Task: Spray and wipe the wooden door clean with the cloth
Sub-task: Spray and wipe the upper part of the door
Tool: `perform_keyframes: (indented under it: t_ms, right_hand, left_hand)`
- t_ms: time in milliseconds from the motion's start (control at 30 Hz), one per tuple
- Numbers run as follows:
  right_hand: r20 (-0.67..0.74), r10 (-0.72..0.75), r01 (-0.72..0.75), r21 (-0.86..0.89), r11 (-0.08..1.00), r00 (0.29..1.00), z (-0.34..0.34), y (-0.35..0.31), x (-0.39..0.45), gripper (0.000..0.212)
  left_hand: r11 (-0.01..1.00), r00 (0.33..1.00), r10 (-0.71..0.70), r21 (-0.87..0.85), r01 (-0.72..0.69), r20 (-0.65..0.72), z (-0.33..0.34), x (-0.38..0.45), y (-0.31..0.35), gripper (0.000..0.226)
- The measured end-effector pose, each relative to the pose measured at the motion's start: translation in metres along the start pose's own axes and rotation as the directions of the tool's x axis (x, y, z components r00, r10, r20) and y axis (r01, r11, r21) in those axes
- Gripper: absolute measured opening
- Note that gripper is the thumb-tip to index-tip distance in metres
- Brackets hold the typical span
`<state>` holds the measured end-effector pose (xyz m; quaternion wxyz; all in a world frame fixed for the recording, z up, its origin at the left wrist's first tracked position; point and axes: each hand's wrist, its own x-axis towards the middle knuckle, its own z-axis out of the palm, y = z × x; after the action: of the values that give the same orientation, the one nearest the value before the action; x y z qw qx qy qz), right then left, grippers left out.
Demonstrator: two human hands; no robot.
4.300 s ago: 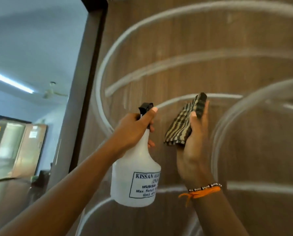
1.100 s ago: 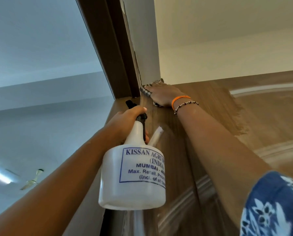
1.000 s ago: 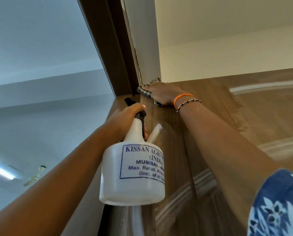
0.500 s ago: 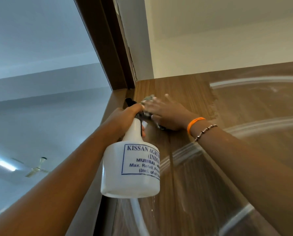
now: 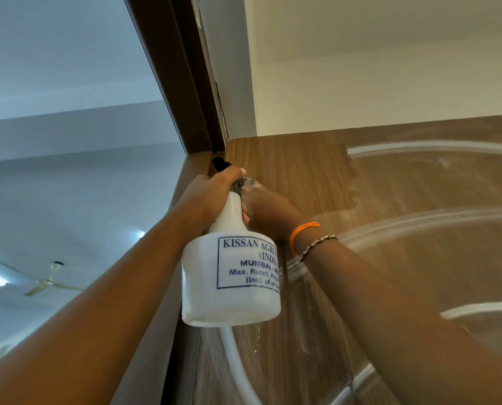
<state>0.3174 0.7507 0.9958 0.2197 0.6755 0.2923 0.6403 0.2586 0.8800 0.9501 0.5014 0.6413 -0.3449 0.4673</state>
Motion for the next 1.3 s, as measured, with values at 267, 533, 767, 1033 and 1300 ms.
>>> perform_keyframes:
  t_ms: [267,533,767,1033,1300]
  right_hand:
    - [0.009,0.16,-0.159,-0.077,0.984,0.987,-0.014,0.044,-0.046,0.053]
    - [-0.078,0.577,-0.582,-0.127,0.803,0.813,-0.036,0.145,-0.139,0.076]
    - [-0.159,0.769,-0.785,-0.095,0.612,0.619,-0.051,0.197,-0.183,0.056]
    - [-0.076,0.191,-0.201,-0.142,0.969,0.979,-0.035,0.136,-0.125,0.056]
    - [-0.254,0.494,-0.536,-0.136,0.833,0.831,-0.05,0.226,-0.186,0.056]
  left_hand:
    - [0.996,0.996,-0.071,-0.042,0.074,0.053,0.022,-0.001,0.008,0.037]
    - [0.997,0.995,-0.027,-0.075,0.034,0.099,0.085,-0.007,0.01,0.045]
    - [0.994,0.994,0.019,-0.108,-0.008,0.107,0.141,-0.01,0.026,0.049]
    - [0.996,0.996,0.081,0.035,-0.08,-0.03,0.177,0.001,0.038,0.043]
    - [0.996,0.996,0.086,-0.006,-0.086,0.001,0.206,0.01,0.062,0.047]
